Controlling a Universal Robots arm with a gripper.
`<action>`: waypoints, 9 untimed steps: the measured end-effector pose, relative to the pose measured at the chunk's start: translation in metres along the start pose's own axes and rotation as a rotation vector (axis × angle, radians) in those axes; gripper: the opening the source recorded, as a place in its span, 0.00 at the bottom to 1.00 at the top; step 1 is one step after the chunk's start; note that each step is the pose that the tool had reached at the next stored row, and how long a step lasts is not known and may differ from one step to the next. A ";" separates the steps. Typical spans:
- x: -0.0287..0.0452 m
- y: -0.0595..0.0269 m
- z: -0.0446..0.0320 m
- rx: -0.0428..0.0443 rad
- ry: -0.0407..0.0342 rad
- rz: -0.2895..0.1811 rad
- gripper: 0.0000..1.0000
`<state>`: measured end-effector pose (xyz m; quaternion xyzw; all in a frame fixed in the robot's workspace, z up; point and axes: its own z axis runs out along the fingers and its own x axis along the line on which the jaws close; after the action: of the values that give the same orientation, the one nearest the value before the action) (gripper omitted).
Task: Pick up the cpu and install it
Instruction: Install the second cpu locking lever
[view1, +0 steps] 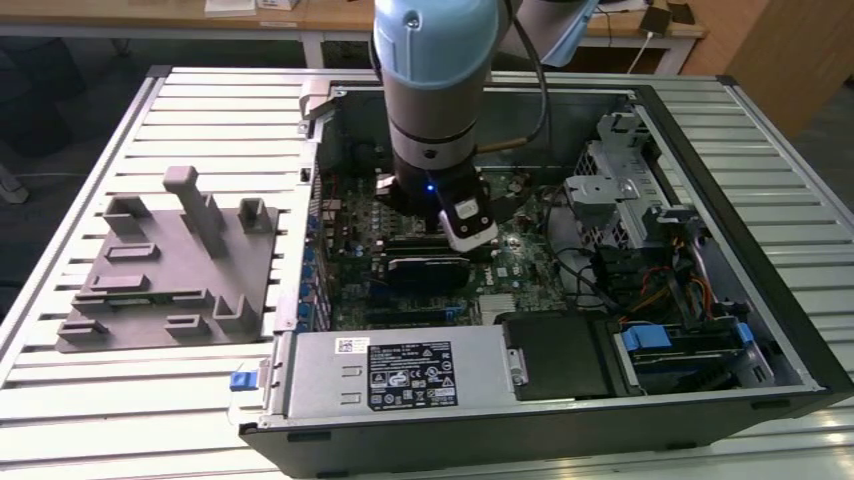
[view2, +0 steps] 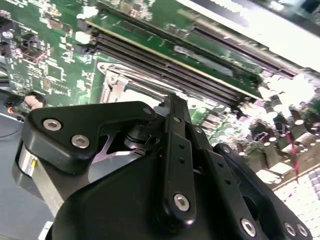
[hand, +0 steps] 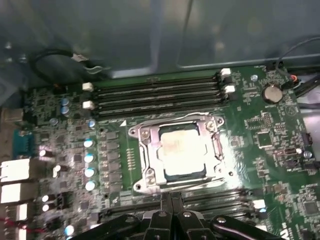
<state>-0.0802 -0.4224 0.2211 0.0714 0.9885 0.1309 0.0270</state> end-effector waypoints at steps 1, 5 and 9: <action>-0.0011 0.0018 0.0005 0.0019 -0.0002 0.000 0.11; -0.0038 0.0115 0.0033 0.0138 -0.0019 -0.001 0.11; -0.0049 0.0230 0.0066 0.0326 -0.0042 -0.002 0.11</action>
<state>-0.0718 -0.3995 0.2209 0.0710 0.9905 0.1146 0.0281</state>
